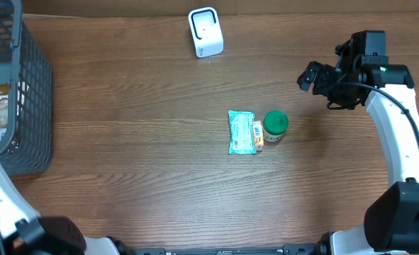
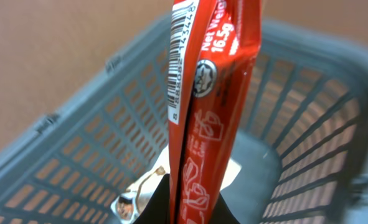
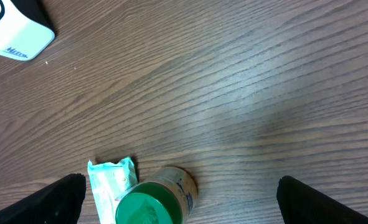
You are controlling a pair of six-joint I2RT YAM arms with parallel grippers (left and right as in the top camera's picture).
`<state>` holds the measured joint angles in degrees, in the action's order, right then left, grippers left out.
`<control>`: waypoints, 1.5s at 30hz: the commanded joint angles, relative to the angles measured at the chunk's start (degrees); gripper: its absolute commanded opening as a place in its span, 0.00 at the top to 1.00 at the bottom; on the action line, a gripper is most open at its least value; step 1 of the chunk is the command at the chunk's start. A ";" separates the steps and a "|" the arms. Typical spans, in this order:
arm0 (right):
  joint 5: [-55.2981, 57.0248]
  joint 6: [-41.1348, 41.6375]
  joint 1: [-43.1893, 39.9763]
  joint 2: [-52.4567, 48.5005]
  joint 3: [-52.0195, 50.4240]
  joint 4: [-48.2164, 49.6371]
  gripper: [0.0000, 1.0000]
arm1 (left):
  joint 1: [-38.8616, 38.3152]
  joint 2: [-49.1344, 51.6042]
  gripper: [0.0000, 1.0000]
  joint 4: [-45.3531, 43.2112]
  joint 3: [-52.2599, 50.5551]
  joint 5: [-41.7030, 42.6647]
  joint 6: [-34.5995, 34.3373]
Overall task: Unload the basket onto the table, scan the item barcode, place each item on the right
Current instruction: 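Lower the left gripper into the basket and grasp the brown snack bag, then lift the brown snack bag with red stick out of the basket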
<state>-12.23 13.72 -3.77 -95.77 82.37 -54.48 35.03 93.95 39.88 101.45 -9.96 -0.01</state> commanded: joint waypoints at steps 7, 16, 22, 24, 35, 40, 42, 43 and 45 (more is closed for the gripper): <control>-0.48 0.17 -0.44 0.46 0.52 0.31 0.00 | 0.61 14.12 0.96 1.68 -0.46 -1.03 9.29; -0.48 0.17 -0.44 0.46 0.52 0.31 0.00 | 4.59 25.55 0.96 0.81 -0.46 0.44 11.91; -0.48 0.17 -0.44 0.46 0.52 0.31 0.00 | 7.10 31.82 0.92 -1.27 -0.46 4.11 17.00; -0.48 0.17 -0.44 0.46 0.52 0.33 0.00 | 7.13 32.65 0.92 -1.77 -0.46 4.83 18.29; -0.48 0.17 -0.44 0.46 0.52 0.31 0.00 | 7.19 32.76 0.38 -2.64 -0.31 7.02 19.71; -0.48 0.17 -0.44 0.46 0.52 0.31 0.00 | 7.19 30.58 0.23 -2.64 0.42 7.04 18.86; -0.48 0.17 -0.44 0.46 0.52 0.31 0.00 | 7.17 29.22 0.15 -2.91 0.72 7.08 18.45; -0.48 0.17 -0.44 0.46 0.52 0.31 0.00 | 7.19 28.76 0.13 -3.10 0.72 7.10 18.10; -0.48 0.17 -0.44 0.46 0.52 0.31 0.00 | 7.19 28.09 0.10 -3.13 0.74 8.13 17.59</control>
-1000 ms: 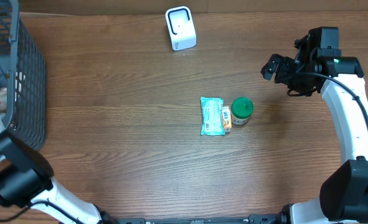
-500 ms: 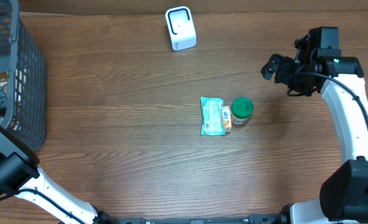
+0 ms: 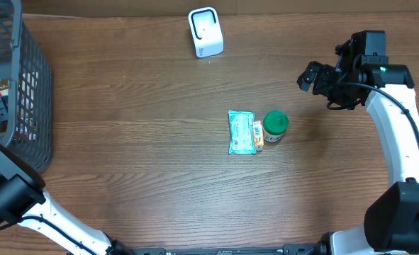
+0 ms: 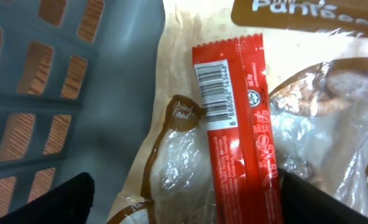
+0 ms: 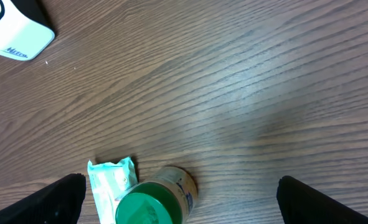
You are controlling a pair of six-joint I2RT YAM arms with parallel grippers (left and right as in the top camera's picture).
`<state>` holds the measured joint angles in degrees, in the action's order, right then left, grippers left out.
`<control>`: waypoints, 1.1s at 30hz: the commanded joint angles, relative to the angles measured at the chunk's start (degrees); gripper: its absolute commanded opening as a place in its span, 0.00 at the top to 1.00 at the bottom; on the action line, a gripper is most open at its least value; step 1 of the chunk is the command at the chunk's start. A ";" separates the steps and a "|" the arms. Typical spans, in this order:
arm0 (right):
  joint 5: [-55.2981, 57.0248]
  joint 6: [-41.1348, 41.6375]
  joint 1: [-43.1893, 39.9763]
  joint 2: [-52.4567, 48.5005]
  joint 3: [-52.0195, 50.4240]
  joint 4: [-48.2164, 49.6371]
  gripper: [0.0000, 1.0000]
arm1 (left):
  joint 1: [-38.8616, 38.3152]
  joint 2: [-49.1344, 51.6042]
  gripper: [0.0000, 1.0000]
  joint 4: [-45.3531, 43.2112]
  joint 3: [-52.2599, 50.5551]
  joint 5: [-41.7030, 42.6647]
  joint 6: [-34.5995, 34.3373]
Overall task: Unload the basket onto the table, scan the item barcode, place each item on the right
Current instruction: 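Lift the brown snack bag with red stick out of the basket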
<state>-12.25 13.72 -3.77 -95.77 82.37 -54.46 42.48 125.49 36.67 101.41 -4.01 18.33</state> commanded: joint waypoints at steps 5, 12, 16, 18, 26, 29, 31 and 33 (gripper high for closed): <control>-0.46 0.17 -0.44 0.46 0.52 0.28 0.00 | -0.07 -3.76 0.03 0.61 0.79 6.73 -0.76; -0.46 0.17 -0.44 0.46 0.52 0.28 0.00 | -0.07 -3.78 0.00 0.61 0.76 13.09 0.04; -0.46 0.17 -0.44 0.46 0.52 0.28 0.00 | -0.07 -3.63 0.00 0.59 0.74 13.09 1.07; -0.46 0.17 -0.44 0.46 0.52 0.28 0.00 | -0.07 -2.84 0.00 0.35 0.74 13.14 1.40; -0.46 0.17 -0.44 0.46 0.52 0.28 0.00 | -0.11 2.08 0.00 0.04 0.74 13.09 1.40; -0.46 0.17 -0.44 0.46 0.52 0.28 0.00 | -0.11 4.59 0.00 -0.39 0.74 13.05 1.38; -0.46 0.17 -0.44 0.46 0.52 0.28 0.00 | -0.11 5.73 0.00 -0.35 0.74 13.09 1.40; -0.46 0.17 -0.44 0.46 0.52 0.28 0.00 | -0.11 7.48 0.00 -0.15 0.74 13.09 1.40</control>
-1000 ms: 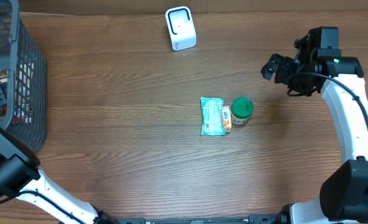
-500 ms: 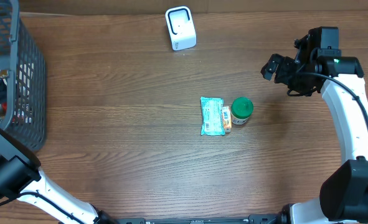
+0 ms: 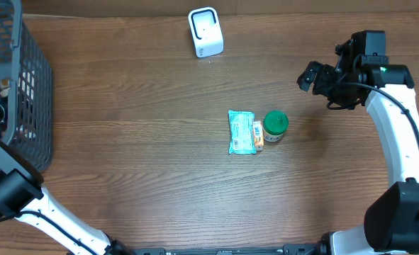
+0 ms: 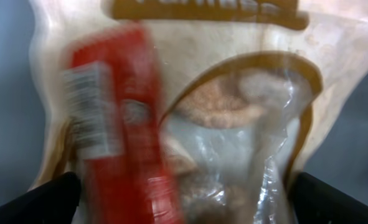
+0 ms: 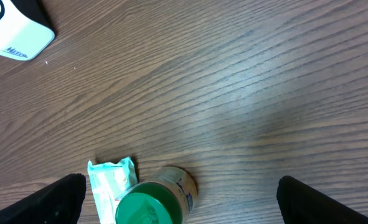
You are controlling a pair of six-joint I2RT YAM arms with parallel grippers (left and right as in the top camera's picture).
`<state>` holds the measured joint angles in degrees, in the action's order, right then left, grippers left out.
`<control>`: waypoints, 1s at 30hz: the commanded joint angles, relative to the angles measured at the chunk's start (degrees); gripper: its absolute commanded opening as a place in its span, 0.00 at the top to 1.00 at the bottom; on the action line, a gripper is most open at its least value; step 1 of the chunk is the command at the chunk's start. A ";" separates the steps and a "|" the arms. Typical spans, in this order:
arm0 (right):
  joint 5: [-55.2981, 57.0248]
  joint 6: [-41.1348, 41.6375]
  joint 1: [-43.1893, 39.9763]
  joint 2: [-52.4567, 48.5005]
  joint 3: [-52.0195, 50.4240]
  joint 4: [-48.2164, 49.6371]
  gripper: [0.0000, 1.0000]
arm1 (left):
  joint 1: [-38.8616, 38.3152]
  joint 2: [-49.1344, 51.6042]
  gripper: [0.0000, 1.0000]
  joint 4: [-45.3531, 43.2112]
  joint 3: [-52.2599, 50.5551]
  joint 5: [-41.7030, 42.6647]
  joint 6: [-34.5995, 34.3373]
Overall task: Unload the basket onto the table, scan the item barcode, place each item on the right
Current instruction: 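Lift the brown snack bag with red stick out of the basket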
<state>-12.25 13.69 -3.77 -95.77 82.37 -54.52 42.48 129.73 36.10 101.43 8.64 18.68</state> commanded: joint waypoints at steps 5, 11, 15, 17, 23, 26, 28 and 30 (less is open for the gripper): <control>-0.46 0.20 -0.44 0.46 0.52 0.35 0.00 | -0.11 4.37 0.15 1.05 0.70 -0.07 1.05; -0.46 0.20 -0.44 0.46 0.52 0.35 0.00 | -0.09 3.93 0.96 1.77 0.74 -0.04 1.05; -0.46 0.20 -0.44 0.46 0.52 0.35 0.00 | -0.13 1.51 0.96 1.46 0.74 0.00 0.28; -0.46 0.20 -0.44 0.46 0.52 0.35 0.00 | -0.17 -0.70 0.96 1.11 0.74 0.02 -1.57; -0.46 0.20 -0.44 0.46 0.52 0.35 0.00 | -0.17 -10.88 0.96 -0.22 0.74 -0.04 -7.69; -0.46 0.20 -0.44 0.46 0.52 0.35 0.00 | -0.17 -17.09 0.96 -0.87 0.74 -0.22 -11.15; -0.46 0.20 -0.44 0.46 0.52 0.35 0.00 | -0.20 -21.11 0.96 -1.25 0.74 -0.26 -13.33; -0.46 0.20 -0.44 0.46 0.52 0.35 0.00 | -0.26 -25.51 0.96 -1.31 0.74 -0.26 -16.02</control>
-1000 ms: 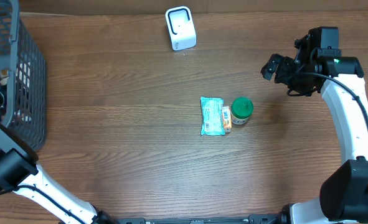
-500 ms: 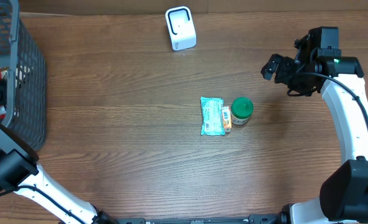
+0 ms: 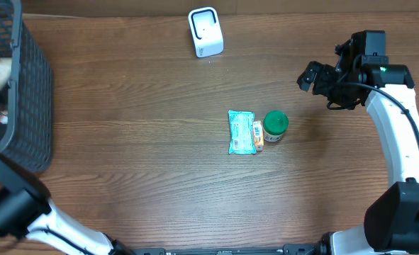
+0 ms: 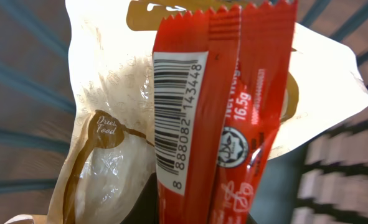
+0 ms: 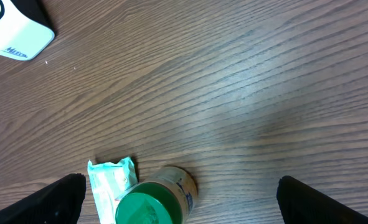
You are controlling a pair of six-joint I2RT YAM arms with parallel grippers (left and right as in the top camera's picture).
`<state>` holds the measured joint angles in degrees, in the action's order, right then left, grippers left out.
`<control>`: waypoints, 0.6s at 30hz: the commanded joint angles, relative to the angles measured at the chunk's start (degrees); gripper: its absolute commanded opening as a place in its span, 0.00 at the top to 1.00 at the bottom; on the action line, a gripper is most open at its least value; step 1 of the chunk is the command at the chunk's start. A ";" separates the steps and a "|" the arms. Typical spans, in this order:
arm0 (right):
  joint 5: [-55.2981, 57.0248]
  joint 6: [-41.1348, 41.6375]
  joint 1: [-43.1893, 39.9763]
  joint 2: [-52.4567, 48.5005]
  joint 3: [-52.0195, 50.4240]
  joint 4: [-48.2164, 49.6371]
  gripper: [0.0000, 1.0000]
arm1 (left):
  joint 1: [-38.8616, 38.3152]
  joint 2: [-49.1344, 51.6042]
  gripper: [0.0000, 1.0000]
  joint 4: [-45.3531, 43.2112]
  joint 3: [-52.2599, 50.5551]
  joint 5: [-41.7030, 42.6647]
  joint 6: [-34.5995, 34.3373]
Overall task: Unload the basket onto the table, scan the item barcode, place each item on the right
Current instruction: 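Lift the brown snack bag with red stick out of the basket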
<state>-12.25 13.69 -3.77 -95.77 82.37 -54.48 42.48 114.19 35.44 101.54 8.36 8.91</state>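
Observation:
A red snack wrapper (image 4: 218, 106) with a white barcode panel (image 4: 179, 121) fills the left wrist view, and my left gripper (image 4: 196, 214) is shut on its lower end. A cream bakery bag (image 4: 103, 143) hangs right behind it; I cannot tell whether the jaws pinch the bag too. In the overhead view the left gripper is blurred at the grey basket (image 3: 32, 106). The white scanner (image 3: 205, 32) stands at the back of the table. My right gripper (image 5: 182, 208) hangs open, high above the green-lidded jar (image 5: 149, 202).
A teal packet (image 3: 241, 132), a small orange item (image 3: 258, 134) and the green-lidded jar (image 3: 275, 126) lie together mid-table. The basket walls (image 4: 339, 155) surround the left gripper. The right arm (image 3: 397, 127) runs along the right side.
My left gripper was open close over the bag and the wrapper in the basket. Now it is shut on the red wrapper, which stands upright before the camera. The right arm has not moved.
First my left gripper held the red wrapper over the basket. Then the wrapper lay on the cream bag inside the basket with the gripper open above it. The gripper then came closer to the bag, and now it grips the wrapper again. The right arm stayed still.

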 commanded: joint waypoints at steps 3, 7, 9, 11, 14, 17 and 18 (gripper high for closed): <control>-0.46 0.20 -0.44 0.46 0.52 0.33 0.00 | -0.94 -16.41 0.96 0.42 0.63 0.04 -11.17; -0.46 0.20 -0.44 0.46 0.52 0.31 0.00 | -3.96 -23.63 0.96 3.74 0.63 0.00 -15.34; -0.46 0.20 -0.44 0.46 0.52 0.31 0.00 | -7.10 -27.39 0.96 5.66 0.63 -0.83 -15.65; -0.46 0.20 -0.44 0.46 0.52 0.31 0.00 | -11.34 -30.82 0.96 8.33 0.63 -4.63 -16.81; -0.46 0.20 -0.44 0.46 0.52 0.31 0.00 | -18.75 -34.62 0.96 13.25 0.63 -11.28 -16.79; -0.46 0.20 -0.44 0.46 0.52 0.31 0.00 | -26.56 -36.28 0.96 20.96 0.63 -14.88 -17.07; -0.46 0.20 -0.44 0.46 0.52 0.31 0.00 | -28.72 -36.28 0.96 24.11 0.61 -16.02 -17.66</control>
<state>-12.25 13.67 -3.77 -95.77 82.37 -54.48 18.59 79.33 55.61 101.65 -0.89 -6.55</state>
